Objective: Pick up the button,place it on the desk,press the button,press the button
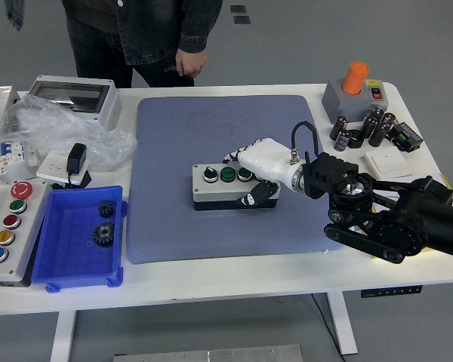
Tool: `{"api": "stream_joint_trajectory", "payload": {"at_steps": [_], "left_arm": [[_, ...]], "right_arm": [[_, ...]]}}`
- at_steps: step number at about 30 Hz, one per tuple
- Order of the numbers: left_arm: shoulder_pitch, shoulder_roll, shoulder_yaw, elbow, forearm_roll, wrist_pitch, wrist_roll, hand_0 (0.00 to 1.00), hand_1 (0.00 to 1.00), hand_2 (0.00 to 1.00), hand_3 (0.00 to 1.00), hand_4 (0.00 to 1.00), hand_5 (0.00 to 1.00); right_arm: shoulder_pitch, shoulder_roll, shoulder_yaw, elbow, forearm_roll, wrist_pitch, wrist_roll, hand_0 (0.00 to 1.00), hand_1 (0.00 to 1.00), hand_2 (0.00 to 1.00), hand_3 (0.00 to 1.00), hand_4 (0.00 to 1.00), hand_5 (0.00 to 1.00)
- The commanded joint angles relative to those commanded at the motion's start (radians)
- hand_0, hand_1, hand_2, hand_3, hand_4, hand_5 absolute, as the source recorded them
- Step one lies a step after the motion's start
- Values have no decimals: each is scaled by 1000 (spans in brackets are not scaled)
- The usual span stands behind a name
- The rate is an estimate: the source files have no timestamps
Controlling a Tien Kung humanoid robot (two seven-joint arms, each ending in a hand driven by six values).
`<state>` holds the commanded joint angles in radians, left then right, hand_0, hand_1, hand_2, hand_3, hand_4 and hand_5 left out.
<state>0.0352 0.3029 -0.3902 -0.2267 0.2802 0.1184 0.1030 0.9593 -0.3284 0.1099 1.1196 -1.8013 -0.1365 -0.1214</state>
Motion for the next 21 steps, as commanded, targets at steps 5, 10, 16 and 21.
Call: {"api": "stream_joint_trajectory", "payload": {"at_steps": [5,10,16,21], "left_arm": [[0,0,1,0,-1,0,0,619,657,626,684,703,358],[1,0,2,0,-1,0,0,619,657,625,683,701,357],[1,0,1,0,1,0,0,619,657,625,680,699,355],[2,0,2,0,0,0,0,619,656,624,679,698,354]], "right_arm": [[1,-1,5,2,2,2,-1,789,757,860,879,975,359],[1,-6,15,10,6,3,0,791,757,869,886,998,434],[3,-7,23,14,15,7,-2,792,759,871,889,998,490],[2,-14,37,21,16,19,-4,794,758,872,894,998,519]]}}
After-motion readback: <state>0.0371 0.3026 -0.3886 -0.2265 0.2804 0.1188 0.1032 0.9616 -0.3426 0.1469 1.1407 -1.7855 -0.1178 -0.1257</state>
